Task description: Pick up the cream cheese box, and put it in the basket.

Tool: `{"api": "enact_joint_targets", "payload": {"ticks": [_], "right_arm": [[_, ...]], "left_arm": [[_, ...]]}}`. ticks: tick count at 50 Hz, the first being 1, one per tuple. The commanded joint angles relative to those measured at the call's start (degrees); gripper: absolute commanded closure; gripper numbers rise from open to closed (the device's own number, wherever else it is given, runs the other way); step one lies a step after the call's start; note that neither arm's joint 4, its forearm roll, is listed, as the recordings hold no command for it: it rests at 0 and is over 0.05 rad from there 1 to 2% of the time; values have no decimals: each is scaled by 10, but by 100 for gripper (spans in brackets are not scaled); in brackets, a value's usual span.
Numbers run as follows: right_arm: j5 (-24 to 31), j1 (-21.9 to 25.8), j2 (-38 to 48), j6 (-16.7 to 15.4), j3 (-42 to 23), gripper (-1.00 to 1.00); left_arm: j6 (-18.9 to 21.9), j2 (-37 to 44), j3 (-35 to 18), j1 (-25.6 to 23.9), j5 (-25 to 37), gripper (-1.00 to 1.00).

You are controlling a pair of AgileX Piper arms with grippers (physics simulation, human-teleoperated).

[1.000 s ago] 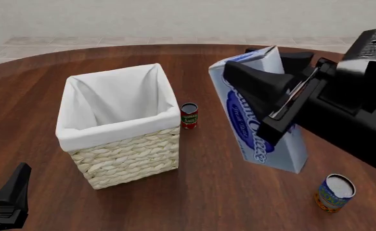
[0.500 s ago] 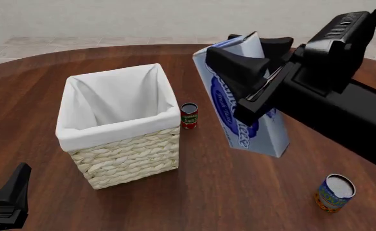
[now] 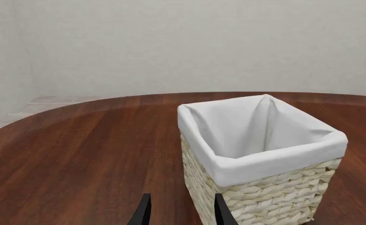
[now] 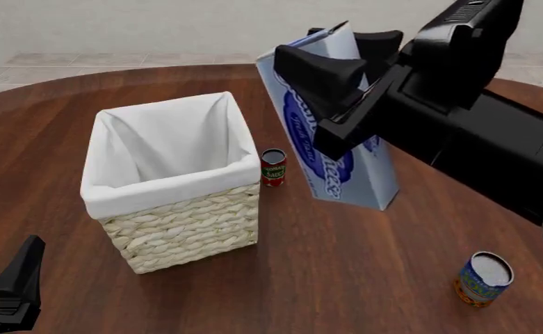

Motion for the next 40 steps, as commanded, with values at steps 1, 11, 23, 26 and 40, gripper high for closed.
{"api": "enact_joint_targets", "payload": {"ticks": [1, 11, 23, 26, 40], "right_arm": [[-5, 5, 19, 8, -18, 100], [-1, 5, 42, 6, -43, 100], [8, 7, 66, 0, -70, 100], [9, 6, 70, -2, -75, 100], [17, 7, 106, -20, -116, 100]], "left_arm": [[0, 0, 0, 0, 0, -100], [0, 0, 0, 0, 0, -100], [0, 0, 0, 0, 0, -100], [0, 0, 0, 0, 0, -100], [0, 0, 0, 0, 0, -100]]}}
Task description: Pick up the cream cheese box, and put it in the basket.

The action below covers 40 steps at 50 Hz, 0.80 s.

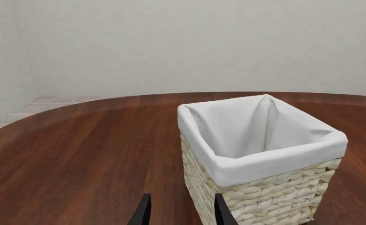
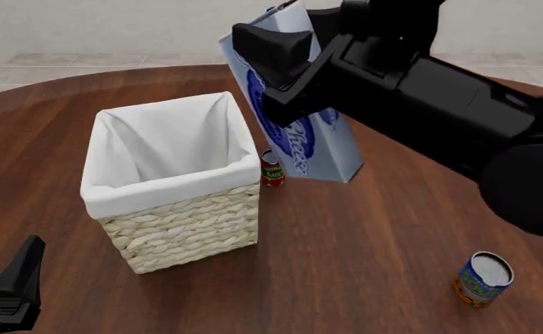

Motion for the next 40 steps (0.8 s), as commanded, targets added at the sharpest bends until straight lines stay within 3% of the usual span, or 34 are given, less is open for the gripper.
{"api": "enact_joint_targets", "payload": {"ticks": [1, 40], "right_arm": [[4, 4, 28, -5, -33, 100], [36, 22, 99, -32, -120, 100]], "left_arm": [[0, 0, 0, 0, 0, -100], [0, 0, 0, 0, 0, -100]]}}
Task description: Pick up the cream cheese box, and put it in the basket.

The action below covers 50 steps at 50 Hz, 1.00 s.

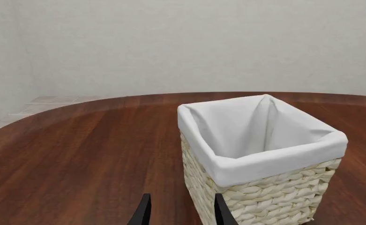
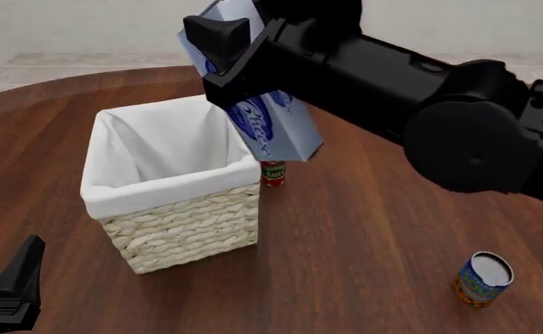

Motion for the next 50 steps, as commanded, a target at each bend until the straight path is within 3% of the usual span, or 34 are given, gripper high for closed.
{"api": "enact_joint_targets", "payload": {"ticks": [1, 50], "right_arm": [[12, 8, 8, -4, -26, 100], [16, 42, 92, 13, -106, 100]], "left_arm": [[0, 0, 0, 0, 0, -100], [0, 0, 0, 0, 0, -100]]}}
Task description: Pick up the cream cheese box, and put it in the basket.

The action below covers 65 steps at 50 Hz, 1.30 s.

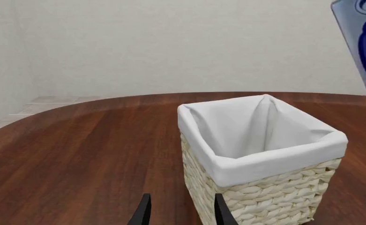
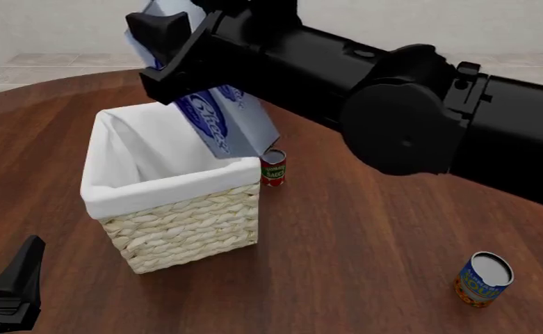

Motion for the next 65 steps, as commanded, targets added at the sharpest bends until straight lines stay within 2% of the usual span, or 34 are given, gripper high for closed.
{"api": "enact_joint_targets", "payload": {"ticks": [1, 32, 65], "right_arm": [[-4, 7, 20, 14, -21, 100], [-6, 16, 105, 32, -72, 100], [1, -1, 175, 23, -129, 100]], "left_arm": [[0, 0, 0, 0, 0, -100], [0, 0, 0, 0, 0, -100], [0, 0, 0, 0, 0, -100]]}}
